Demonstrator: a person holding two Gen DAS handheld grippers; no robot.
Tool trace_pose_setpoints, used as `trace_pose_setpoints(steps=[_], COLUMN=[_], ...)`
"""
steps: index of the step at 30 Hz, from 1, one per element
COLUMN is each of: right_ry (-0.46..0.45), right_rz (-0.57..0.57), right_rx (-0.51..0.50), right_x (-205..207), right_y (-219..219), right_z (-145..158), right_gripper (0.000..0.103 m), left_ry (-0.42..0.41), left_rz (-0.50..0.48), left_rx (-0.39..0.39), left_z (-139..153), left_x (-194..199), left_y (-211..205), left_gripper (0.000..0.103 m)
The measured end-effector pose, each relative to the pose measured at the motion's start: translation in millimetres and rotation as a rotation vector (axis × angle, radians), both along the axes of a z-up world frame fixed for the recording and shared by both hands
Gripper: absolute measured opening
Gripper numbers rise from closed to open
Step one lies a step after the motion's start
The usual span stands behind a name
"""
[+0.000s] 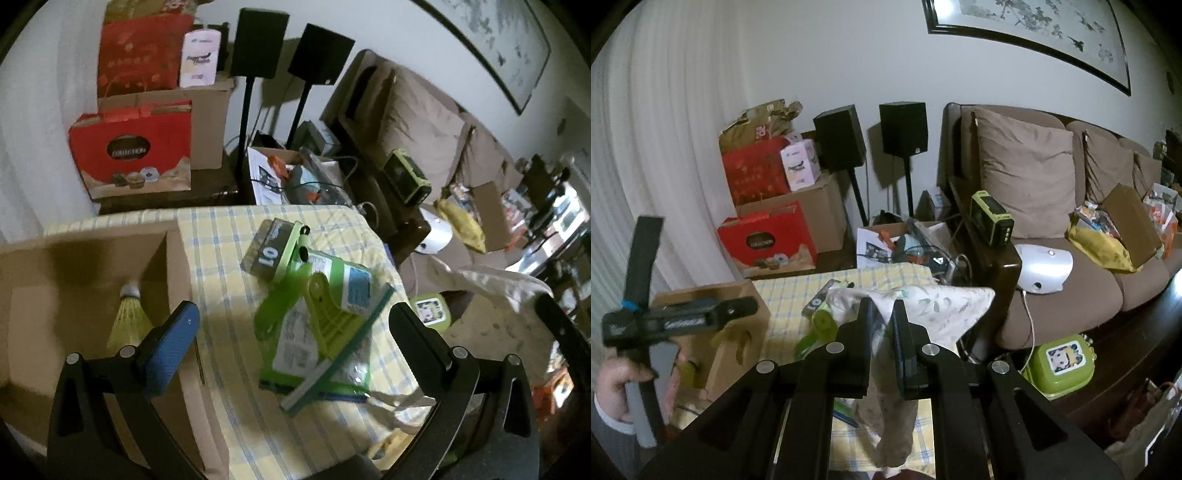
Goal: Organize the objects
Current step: 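Lift the white cloth bag up off the table with the right gripper, then grasp the green Health package with the left gripper while the right gripper holds the bag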
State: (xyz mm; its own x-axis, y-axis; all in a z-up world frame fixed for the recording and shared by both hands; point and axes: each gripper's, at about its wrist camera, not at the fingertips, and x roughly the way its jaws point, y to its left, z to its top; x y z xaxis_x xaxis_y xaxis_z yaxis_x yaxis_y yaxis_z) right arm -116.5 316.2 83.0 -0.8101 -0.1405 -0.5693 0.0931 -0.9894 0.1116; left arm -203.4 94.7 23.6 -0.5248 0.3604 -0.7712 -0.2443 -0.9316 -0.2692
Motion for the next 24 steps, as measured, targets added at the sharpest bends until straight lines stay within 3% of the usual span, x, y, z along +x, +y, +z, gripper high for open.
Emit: trace_pose_setpoints(steps=[13, 24], right_ry=[-0.031, -0.074], right_rz=[0.0, 0.0], right_rx=[0.02, 0.0], right_x=[-17.7, -34.6], right_y=[0.9, 7.8], right_z=[-9.9, -27.7], right_gripper=[0.009, 0.009], left_ry=[-0.124, -0.291], left_rz=[-0.049, -0.015], left_rx=[-0.142, -0.128], left_z=[-55.9, -114.3], left_x=[-97.5, -159.7], left_y=[68.7, 82.4], left_gripper=[0.102, 0.1])
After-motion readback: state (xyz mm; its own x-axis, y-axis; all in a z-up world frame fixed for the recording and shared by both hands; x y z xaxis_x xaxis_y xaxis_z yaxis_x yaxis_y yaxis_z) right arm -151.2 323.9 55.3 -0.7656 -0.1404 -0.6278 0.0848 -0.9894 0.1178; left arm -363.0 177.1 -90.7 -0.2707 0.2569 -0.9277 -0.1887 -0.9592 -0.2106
